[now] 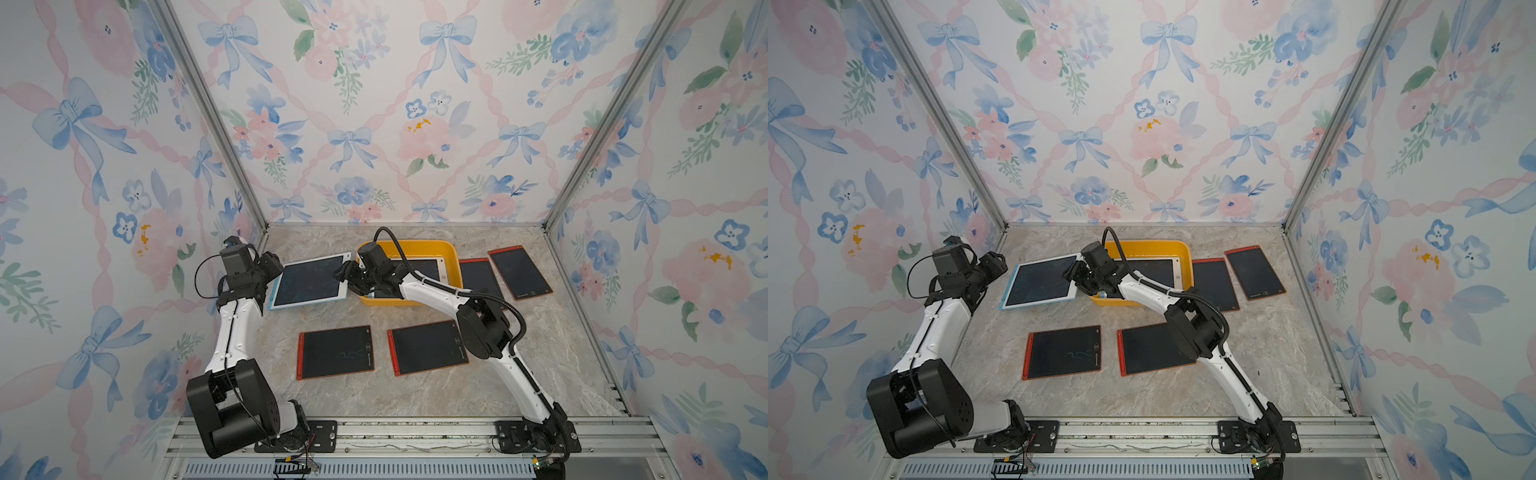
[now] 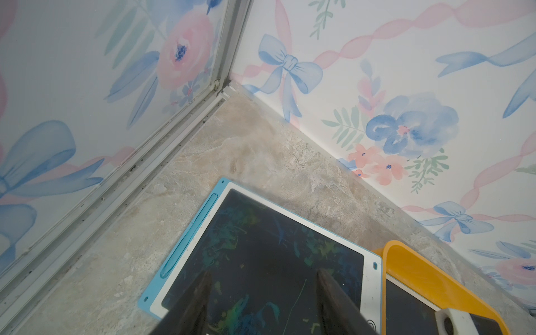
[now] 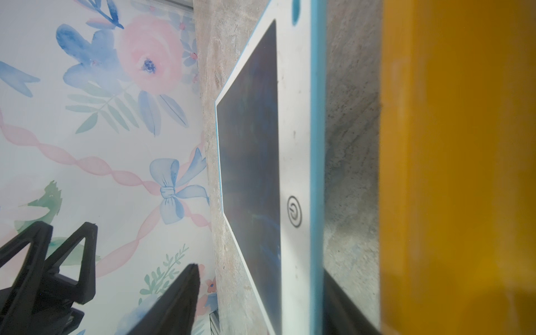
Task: Take out the writing tablet from the storage box
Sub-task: Place the writing tablet at the center of the board.
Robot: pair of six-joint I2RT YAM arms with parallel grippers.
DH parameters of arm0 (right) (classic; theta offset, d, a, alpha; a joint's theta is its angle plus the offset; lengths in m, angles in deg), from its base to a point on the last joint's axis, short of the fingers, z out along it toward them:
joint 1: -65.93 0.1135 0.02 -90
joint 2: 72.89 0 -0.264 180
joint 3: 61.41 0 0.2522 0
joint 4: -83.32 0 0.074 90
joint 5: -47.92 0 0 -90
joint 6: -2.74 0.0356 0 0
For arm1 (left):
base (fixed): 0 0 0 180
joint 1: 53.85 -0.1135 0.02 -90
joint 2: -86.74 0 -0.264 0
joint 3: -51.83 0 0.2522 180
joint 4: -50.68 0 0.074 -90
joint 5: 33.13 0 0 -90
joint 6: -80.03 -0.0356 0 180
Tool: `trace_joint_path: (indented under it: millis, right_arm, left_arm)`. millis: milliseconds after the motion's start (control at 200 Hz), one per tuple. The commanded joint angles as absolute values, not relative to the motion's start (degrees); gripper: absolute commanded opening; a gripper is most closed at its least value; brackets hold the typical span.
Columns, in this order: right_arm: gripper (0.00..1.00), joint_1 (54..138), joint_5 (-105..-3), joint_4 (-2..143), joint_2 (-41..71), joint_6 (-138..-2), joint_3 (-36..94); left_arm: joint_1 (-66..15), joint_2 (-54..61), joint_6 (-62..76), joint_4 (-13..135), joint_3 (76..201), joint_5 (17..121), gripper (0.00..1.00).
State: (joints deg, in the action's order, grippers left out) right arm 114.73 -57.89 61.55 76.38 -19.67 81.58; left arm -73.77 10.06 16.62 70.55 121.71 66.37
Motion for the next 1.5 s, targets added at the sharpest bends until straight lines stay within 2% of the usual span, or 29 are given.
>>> trace_joint_path:
  millis: [0,555,830,1015,1210,1345,1470,1495]
  right_arm:
    - [0.64,114.6,-55.8,55.7,73.4,-23.3,85.0]
    - [0.64,113.5,-54.7,48.6,73.6,-27.1,89.7]
    - [0.65,111.2,-53.7,45.3,69.6,-31.9,88.1]
    - [0.66,107.1,-51.9,44.0,62.1,-37.5,80.3]
    - [0.71,101.2,-51.2,41.4,54.4,-44.3,71.1]
    - [0.79,97.1,-49.6,37.0,50.6,-49.7,66.4]
    - [0.87,93.9,-47.8,28.7,51.0,-55.5,67.3]
    - [0.92,93.4,-47.8,27.9,51.2,-56.3,67.3]
  left_arm:
    - [-74.0,9.4,16.8,70.7,120.9,67.1,0.58]
    - [-74.0,9.1,17.0,70.7,120.8,67.2,0.59]
    - [-72.1,8.8,16.6,70.7,121.1,67.1,0.59]
    - [-63.9,7.2,16.4,70.7,122.9,64.6,0.59]
    - [-53.4,3.1,17.3,70.7,126.4,60.1,0.59]
    - [-48.0,-0.5,17.3,70.8,128.6,56.5,0.59]
    - [-45.2,-4.9,17.4,70.7,130.6,55.0,0.59]
    - [-44.7,-5.7,17.5,70.8,131.1,54.9,0.59]
